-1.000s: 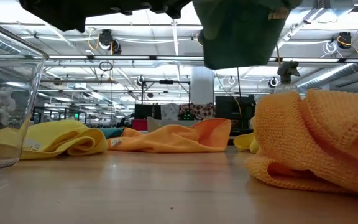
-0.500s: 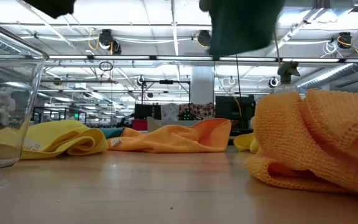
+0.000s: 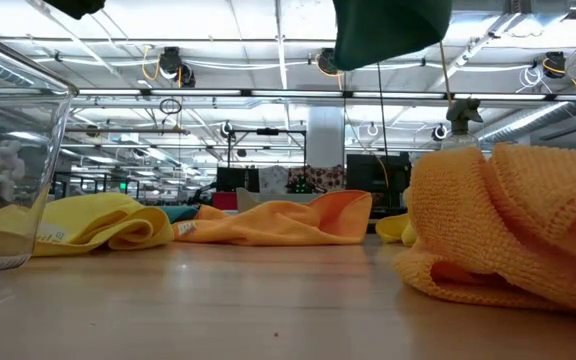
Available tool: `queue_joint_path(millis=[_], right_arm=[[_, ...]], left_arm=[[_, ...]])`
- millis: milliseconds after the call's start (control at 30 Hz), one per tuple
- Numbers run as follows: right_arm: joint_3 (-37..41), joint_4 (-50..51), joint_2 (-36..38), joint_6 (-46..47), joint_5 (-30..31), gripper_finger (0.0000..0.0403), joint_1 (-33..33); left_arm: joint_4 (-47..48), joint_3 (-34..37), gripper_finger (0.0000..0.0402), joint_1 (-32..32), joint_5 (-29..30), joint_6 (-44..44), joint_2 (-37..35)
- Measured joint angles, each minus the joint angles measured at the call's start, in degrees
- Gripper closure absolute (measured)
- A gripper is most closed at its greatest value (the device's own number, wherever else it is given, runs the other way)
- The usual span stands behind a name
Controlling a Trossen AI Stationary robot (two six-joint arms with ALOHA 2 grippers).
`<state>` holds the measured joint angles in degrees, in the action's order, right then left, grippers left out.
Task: Sort microfiber towel by color & place in baskets
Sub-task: Put the bottom blue microfiber cloth into the right transparent bin
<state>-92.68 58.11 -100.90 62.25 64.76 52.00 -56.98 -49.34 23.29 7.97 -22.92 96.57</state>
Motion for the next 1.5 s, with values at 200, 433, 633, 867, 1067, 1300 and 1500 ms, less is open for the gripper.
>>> queue_joint_path(millis=[200, 433, 633, 867, 1067, 1300, 1500], right_arm=[[-0.02, -7.43, -0.48, -10.33, -0.53, 0.0096, -2.87], [0.00, -12.62, -0.50, -20.34, -3.86, 0.0099, -6.40], [-0.01, -17.79, -0.50, -28.61, -9.14, 0.0152, -9.54], [-0.02, -17.46, -1.51, -30.96, -13.86, 0.0329, -11.88], [-1.90, -13.45, -1.07, -26.80, -18.32, 0.0380, -10.77], [-10.93, 8.06, -0.83, -12.48, -24.76, 0.0397, -6.85], [-17.75, 22.61, -0.71, 2.76, -34.57, 0.0395, -2.77]], left_arm=[[-0.81, 0.00, 0.0387, 0.00, -0.80, 0.00, 0.00], [-1.27, 0.00, 0.0387, 0.00, -3.02, 0.00, 0.00], [-1.22, 0.00, 0.0387, -0.02, -3.13, -0.24, 0.00], [-0.80, 0.00, 0.0383, -0.04, -2.87, -0.07, 0.01], [0.36, 0.00, 0.0322, 0.41, 4.14, 1.51, 0.03], [0.96, 0.00, 0.0200, 2.26, 8.06, 1.59, -0.30], [3.72, -0.02, 0.0109, 4.66, 12.20, 1.34, -2.45]])
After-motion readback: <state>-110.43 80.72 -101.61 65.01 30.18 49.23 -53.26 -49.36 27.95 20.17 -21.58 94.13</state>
